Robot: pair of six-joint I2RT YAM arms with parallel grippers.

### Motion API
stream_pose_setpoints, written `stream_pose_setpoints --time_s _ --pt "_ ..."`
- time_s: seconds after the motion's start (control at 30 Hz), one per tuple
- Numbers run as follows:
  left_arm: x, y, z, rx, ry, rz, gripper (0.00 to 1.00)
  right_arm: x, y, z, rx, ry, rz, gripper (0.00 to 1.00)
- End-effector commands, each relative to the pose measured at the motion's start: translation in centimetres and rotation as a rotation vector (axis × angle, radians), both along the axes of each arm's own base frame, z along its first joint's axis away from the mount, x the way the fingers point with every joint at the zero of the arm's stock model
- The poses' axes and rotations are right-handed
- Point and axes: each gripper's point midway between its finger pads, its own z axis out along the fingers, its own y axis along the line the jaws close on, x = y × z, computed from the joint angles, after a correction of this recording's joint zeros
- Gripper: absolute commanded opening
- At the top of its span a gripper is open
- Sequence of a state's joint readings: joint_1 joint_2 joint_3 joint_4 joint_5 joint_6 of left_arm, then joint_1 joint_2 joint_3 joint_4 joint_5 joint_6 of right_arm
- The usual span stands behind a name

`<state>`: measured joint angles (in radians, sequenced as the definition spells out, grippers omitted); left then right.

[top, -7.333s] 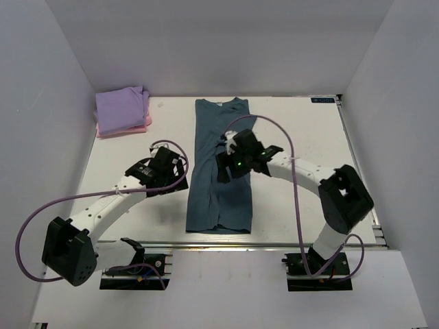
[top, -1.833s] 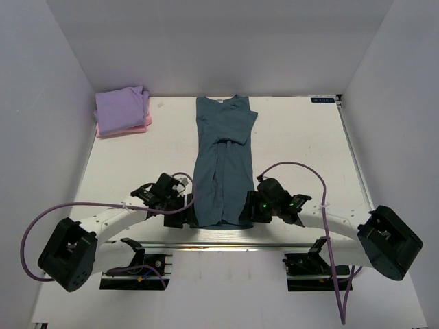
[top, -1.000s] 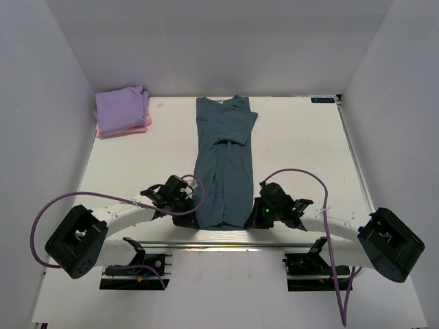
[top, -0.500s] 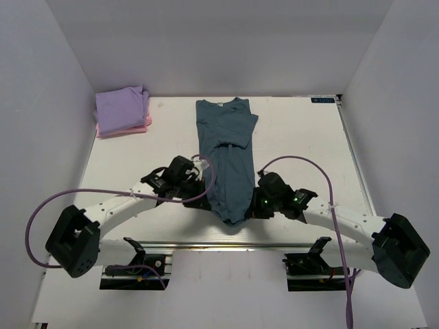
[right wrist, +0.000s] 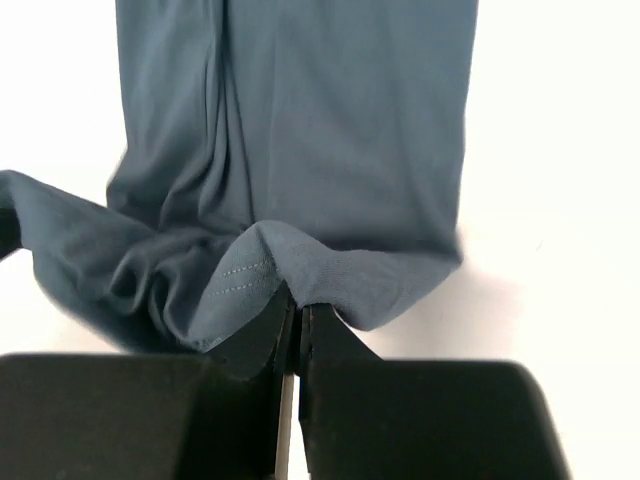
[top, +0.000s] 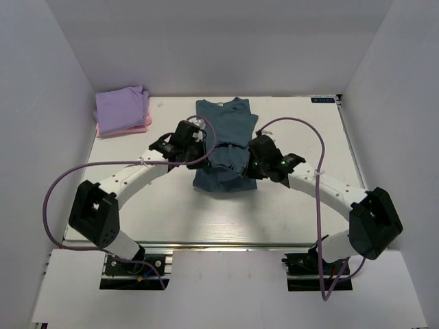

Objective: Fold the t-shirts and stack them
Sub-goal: Fold the folded rectangular tshirt in 1/3 of the way

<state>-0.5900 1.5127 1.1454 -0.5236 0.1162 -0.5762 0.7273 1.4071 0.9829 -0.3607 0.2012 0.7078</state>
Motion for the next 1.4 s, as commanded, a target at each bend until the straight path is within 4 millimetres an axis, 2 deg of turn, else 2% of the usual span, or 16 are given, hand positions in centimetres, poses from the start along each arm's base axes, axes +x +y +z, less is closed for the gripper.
stream_pose_setpoints --time_s 0.0,0.03,0.17,0.27,0.43,0.53,0.73,0.93,1.07,1.1,1.17,1.2,1.27,1.3,1.33,1.37 --pt "3.6 0.3 2.1 0.007 -0.075 0.058 0.00 3.1 -0.2 2.0 -0.027 -0.068 -0.011 0.00" --pt "4.3 0.4 1.4 0.013 -0.055 0.066 0.00 4.0 -0.4 2.3 -0.025 -0.070 -0.017 0.00" --pt "7.6 0.5 2.2 0.009 -0.092 0.087 0.00 6.1 -0.3 2.5 -0.033 -0.072 0.004 0.00" --pt "9.2 0.2 2.8 0.009 -0.123 0.080 0.00 7.8 -0.1 2.3 -0.025 -0.060 0.029 0.00" --pt "11.6 0.5 1.9 0.019 -0.123 0.091 0.00 10.1 0.8 1.7 -0.008 -0.039 0.071 0.00" --pt "13.1 0.9 2.1 0.012 -0.137 0.113 0.00 11.6 0.3 2.3 0.004 -0.051 0.057 0.00" --pt "16.2 1.5 1.2 0.017 -0.149 0.109 0.00 14.0 -0.4 1.5 -0.005 -0.077 0.072 0.00" --pt "17.4 0.7 -0.7 -0.024 -0.109 0.073 0.00 14.8 1.5 0.8 0.065 -0.088 0.186 0.00" --pt "18.1 0.8 -2.4 -0.024 -0.076 0.083 0.00 16.7 1.2 0.2 0.067 -0.091 0.155 0.00" --pt "18.3 0.7 -2.1 -0.027 -0.084 0.083 0.00 16.8 1.3 -0.3 0.071 -0.085 0.160 0.00" --pt "18.5 1.2 -2.5 -0.029 -0.071 0.102 0.00 17.6 1.3 -0.4 0.084 -0.093 0.158 0.11" --pt "19.0 1.6 -2.6 -0.029 -0.072 0.111 0.01 17.8 1.5 -0.6 0.090 -0.092 0.164 0.20" --pt "19.2 1.3 -2.6 -0.037 -0.071 0.104 0.19 18.5 1.7 -0.3 0.115 -0.101 0.163 0.45" --pt "20.0 1.6 -2.2 -0.043 -0.085 0.114 0.59 19.0 1.9 0.0 0.126 -0.119 0.171 0.51" --pt "20.3 1.5 -2.2 -0.044 -0.088 0.114 0.68 19.2 2.0 -0.1 0.144 -0.116 0.174 0.57" --pt "20.7 2.2 -1.8 -0.033 -0.098 0.124 0.73 20.3 1.9 1.1 0.157 -0.146 0.172 0.62"
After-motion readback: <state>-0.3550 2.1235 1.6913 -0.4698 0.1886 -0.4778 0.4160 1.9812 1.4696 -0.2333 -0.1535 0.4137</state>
